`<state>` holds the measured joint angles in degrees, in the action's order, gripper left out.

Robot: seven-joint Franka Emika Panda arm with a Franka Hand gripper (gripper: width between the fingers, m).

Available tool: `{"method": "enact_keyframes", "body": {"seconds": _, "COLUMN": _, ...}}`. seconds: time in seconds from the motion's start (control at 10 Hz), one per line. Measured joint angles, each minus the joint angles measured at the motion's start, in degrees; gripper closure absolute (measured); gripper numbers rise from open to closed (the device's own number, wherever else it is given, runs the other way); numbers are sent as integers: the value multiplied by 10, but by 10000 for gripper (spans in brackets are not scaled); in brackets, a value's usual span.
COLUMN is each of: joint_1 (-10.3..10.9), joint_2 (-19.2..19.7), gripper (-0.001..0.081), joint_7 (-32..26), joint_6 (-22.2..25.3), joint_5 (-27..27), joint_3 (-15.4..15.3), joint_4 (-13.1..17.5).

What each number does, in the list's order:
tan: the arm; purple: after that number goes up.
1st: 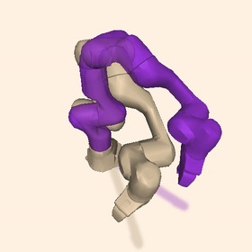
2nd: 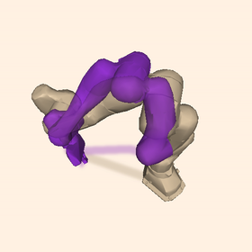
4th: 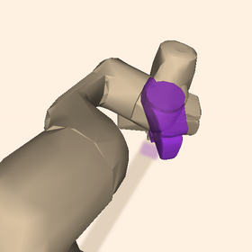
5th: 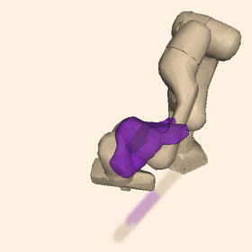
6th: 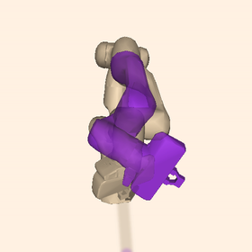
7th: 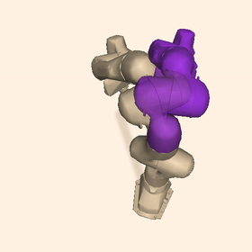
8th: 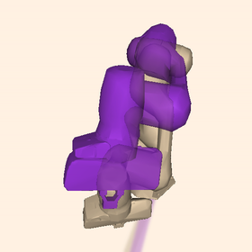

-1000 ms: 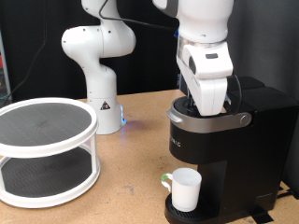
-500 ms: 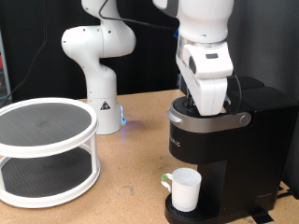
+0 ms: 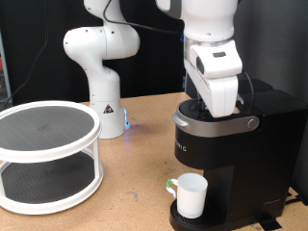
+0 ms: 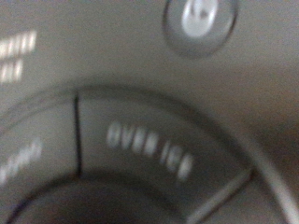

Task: Make a cup of coffee with the keurig machine

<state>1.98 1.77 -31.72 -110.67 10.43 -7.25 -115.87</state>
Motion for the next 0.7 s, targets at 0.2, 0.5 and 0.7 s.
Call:
{"method": "enact_keyframes", "body": {"seconds": 0.2, "joint_1": 0, "joint_2": -16, "gripper": 804, "joint_7": -48, "joint_6": -37, "joint_5": 59, "joint_3": 0, "joint_4": -27}}
{"method": "enact_keyframes", "body": {"seconds": 0.5, "joint_1": 1, "joint_2": -43, "gripper": 804, "joint_7": -89, "joint_6": -61, "joint_5": 112, "joint_3": -2, "joint_4": -64}}
{"method": "enact_keyframes", "body": {"seconds": 0.7, "joint_1": 1, "joint_2": -67, "gripper": 804, "joint_7": -91, "joint_6": -82, "joint_5": 119, "joint_3": -3, "joint_4": -80}}
